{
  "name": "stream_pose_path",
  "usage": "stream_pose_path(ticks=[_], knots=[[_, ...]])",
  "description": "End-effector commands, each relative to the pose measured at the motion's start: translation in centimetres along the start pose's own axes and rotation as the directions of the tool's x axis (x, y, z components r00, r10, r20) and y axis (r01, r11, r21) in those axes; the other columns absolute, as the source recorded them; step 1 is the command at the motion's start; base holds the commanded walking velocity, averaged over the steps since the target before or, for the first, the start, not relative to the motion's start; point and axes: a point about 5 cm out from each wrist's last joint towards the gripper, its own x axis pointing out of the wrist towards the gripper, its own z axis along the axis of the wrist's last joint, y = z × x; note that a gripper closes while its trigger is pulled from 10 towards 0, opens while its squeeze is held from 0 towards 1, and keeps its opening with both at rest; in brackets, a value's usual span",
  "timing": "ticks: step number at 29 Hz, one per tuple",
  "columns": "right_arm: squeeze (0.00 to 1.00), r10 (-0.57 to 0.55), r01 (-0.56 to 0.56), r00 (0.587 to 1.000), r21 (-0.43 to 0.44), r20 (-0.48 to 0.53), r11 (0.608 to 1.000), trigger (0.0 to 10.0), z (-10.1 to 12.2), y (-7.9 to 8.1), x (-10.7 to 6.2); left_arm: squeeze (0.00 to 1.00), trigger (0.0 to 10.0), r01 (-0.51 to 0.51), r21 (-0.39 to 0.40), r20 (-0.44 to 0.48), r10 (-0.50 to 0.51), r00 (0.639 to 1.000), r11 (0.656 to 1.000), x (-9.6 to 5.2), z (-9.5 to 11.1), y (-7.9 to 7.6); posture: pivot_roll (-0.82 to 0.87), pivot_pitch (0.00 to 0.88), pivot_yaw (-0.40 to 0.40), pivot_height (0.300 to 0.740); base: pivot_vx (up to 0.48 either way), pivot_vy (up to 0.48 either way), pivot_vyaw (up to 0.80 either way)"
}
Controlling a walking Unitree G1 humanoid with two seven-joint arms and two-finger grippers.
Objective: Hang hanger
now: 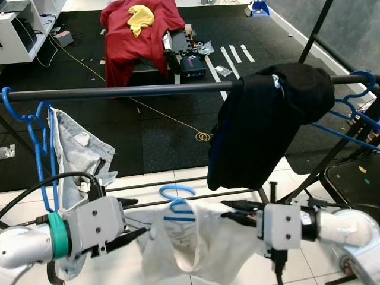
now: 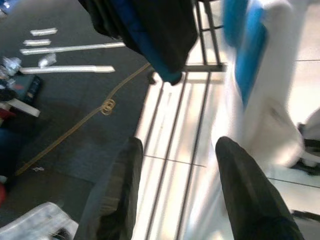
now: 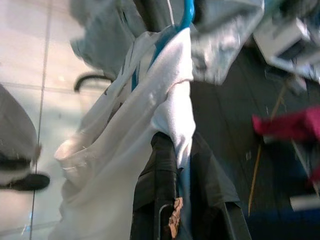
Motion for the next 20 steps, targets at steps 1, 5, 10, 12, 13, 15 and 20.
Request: stream_pose_path(ticks=[1,5,10,12,13,15,20], knots=[[0.00,0.029,-0.028,0.998,-0.032,0.054,0.999,10.0,1.2,0.2,0.6,0.00,10.0,0.027,-0.019,-0.006,-0.027,1.000,0.999,0.3,-0.6,-0.8,-0.14,0.184,0.092,0.740,0.000,0.000,0.00],[0.00,0.059,-0.052,0.992,-0.065,0.111,0.997,10.0,2.3,0.1,1.4,0.00,10.0,0.058,-0.011,-0.005,-0.058,0.998,0.998,0.7,-1.2,-1.2,-0.14,0.184,0.093,0.740,0.000,0.000,0.00],[0.00,0.059,-0.048,0.990,-0.085,0.125,0.995,10.0,2.6,-0.3,1.5,0.00,3.5,0.109,-0.018,-0.015,-0.109,0.994,0.994,0.5,-1.6,-1.7,-0.14,0.183,0.092,0.740,0.000,0.000,0.00],[0.00,0.057,-0.045,0.991,-0.103,0.122,0.994,10.0,2.6,-0.6,1.3,0.00,0.4,0.169,-0.024,-0.025,-0.169,0.985,0.985,0.2,-2.0,-2.2,-0.14,0.183,0.090,0.740,0.000,0.000,0.00],[0.00,0.057,-0.045,0.991,-0.103,0.122,0.994,10.0,2.6,-0.6,1.3,0.00,0.4,0.169,-0.024,-0.025,-0.169,0.985,0.985,0.2,-2.0,-2.2,-0.14,0.183,0.090,0.740,0.000,0.000,0.00],[0.00,0.059,-0.046,0.991,-0.115,0.118,0.992,10.0,2.6,-0.9,1.3,0.00,0.0,0.200,-0.019,-0.032,-0.201,0.979,0.980,0.0,-2.4,-2.4,-0.14,0.183,0.088,0.740,0.000,0.000,0.00],[0.00,0.067,-0.054,0.992,-0.123,0.111,0.991,10.0,2.6,-0.9,1.4,0.00,5.8,0.037,-0.048,-0.036,-0.039,0.999,0.998,0.5,-2.7,-0.2,-0.15,0.183,0.090,0.740,0.000,0.000,0.00]])
